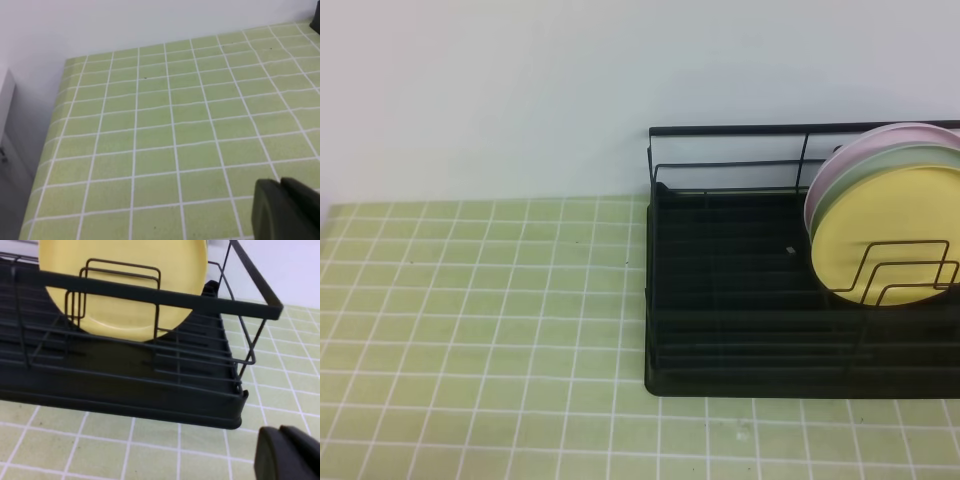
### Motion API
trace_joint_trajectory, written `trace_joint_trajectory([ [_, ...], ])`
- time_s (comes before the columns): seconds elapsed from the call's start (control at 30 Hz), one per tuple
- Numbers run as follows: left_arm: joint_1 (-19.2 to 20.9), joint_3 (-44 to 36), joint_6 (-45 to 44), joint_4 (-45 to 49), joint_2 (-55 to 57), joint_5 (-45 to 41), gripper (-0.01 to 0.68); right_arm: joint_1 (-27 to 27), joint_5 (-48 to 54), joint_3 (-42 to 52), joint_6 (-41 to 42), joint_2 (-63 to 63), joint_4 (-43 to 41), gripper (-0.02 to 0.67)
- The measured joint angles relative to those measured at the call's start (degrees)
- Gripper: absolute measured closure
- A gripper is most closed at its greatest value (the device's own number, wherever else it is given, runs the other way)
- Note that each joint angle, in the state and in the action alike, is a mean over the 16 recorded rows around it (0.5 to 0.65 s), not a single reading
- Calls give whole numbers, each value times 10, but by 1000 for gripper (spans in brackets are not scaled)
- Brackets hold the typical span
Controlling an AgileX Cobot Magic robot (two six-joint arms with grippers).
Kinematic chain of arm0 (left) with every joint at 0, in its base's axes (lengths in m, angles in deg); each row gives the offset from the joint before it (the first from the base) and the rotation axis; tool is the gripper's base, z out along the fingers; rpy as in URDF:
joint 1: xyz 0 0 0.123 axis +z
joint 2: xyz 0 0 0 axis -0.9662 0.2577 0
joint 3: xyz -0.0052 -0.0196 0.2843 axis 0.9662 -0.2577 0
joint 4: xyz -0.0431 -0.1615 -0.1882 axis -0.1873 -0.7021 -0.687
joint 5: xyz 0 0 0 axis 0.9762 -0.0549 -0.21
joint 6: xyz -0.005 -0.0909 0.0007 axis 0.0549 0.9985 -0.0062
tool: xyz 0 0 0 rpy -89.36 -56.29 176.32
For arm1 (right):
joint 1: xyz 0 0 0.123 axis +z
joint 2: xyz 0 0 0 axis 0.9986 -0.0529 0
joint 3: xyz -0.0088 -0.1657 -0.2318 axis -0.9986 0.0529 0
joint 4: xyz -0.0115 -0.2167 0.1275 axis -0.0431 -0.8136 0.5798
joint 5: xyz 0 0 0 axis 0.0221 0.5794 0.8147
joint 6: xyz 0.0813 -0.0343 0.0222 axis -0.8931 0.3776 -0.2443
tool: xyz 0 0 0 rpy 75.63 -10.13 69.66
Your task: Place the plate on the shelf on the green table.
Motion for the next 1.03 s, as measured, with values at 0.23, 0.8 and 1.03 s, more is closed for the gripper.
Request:
trace_joint_trajectory([
  [0.23,0,0,1,0,0,1,674,7,1,0,0,1,1,652],
  [0.8,0,0,2,0,1,2,674,12,3,-1,-1,2,3,652],
  [1.03,0,0,2,0,1,2,674,12,2,-1,-1,2,3,652],
])
